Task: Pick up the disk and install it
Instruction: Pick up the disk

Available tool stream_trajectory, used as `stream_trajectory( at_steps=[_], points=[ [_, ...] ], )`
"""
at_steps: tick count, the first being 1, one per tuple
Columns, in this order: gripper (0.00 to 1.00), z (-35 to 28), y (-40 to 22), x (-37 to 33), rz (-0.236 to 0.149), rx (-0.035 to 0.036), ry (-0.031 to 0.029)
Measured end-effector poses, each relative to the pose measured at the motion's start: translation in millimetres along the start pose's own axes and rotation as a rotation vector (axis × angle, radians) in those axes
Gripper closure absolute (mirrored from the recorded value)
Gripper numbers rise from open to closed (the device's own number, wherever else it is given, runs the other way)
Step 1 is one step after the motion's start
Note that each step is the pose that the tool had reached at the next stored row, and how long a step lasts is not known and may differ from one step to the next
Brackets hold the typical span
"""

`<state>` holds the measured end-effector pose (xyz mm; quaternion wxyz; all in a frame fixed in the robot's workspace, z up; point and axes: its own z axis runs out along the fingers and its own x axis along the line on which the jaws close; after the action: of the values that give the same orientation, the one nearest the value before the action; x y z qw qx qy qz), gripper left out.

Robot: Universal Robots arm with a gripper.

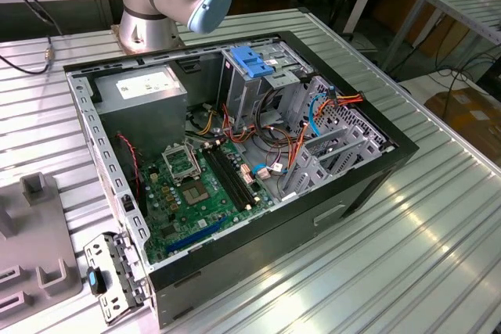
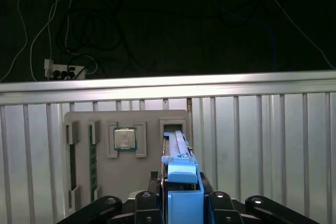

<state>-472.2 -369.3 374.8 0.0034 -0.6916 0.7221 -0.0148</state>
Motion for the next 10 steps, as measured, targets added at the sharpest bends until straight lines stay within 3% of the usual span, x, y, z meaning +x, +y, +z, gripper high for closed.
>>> stream_trajectory(
  at_steps=[10],
  points=[
    [0.63,-12.3,-0.3,0.2,0.000,0.0001,-0.0001]
  ],
)
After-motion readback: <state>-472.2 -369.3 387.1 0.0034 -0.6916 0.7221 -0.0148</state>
